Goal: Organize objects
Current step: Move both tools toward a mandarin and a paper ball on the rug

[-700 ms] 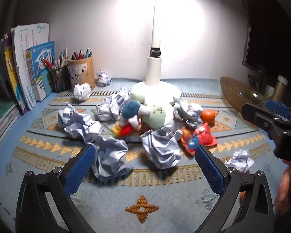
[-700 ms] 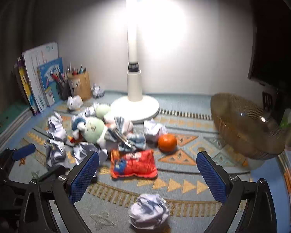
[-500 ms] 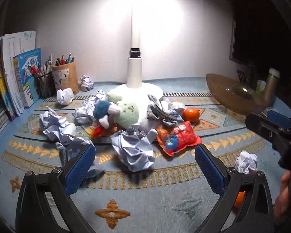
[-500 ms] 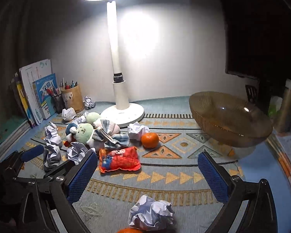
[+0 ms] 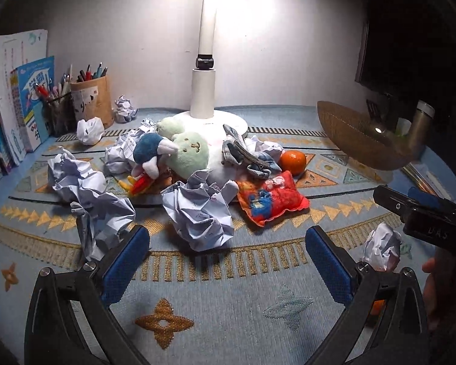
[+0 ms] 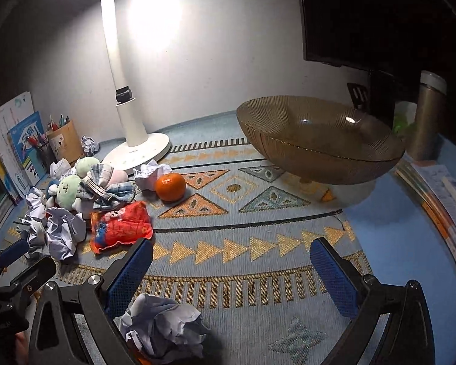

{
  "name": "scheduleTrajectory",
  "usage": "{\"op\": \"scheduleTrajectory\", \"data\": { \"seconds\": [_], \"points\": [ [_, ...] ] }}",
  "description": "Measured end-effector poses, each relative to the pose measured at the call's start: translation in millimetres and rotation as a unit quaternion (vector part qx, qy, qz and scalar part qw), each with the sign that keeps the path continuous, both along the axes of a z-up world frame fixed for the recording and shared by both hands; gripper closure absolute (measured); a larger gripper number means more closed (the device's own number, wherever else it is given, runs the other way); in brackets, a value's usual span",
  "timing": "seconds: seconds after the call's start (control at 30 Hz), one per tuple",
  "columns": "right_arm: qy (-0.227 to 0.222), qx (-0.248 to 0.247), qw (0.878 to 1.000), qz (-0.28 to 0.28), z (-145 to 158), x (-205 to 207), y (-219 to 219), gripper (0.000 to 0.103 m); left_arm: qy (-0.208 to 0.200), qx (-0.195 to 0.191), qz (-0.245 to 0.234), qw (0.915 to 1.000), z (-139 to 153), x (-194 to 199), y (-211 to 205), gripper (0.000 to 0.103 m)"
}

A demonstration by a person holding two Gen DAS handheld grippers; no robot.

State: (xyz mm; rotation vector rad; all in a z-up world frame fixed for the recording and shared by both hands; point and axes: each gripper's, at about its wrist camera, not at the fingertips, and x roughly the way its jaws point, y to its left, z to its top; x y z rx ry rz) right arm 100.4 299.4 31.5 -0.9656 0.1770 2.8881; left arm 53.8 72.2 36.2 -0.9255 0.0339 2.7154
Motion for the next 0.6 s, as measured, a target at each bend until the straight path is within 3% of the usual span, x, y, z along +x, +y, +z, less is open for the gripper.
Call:
{"op": "scheduleTrajectory", "data": {
  "seconds": [0.1, 0.37, 0.47, 0.6],
  "points": [
    [0.002, 0.014, 1.0, 0.001, 2, 1, -6, 0.0, 0.004, -0.013, 0.002, 0.9999, 1, 1, 3, 0.001],
    [0.002, 0.076, 0.997, -0.002, 3, 1, -28, 0.0, -0.009, 0.004, 0.011, 0.9999, 1, -4, -6, 0.001],
    [0.008, 0.048, 0.999, 0.006, 7, 3, -19, 0.0, -0.003, 0.002, -0.004, 1.0, 3, 0, -2, 0.001],
    [0.002, -0.013, 0.997, 0.074, 17, 12, -2, 0.019, -0.01, 0.01, -0.077, 0.9969, 7, 15, 11, 0.001]
  ]
}}
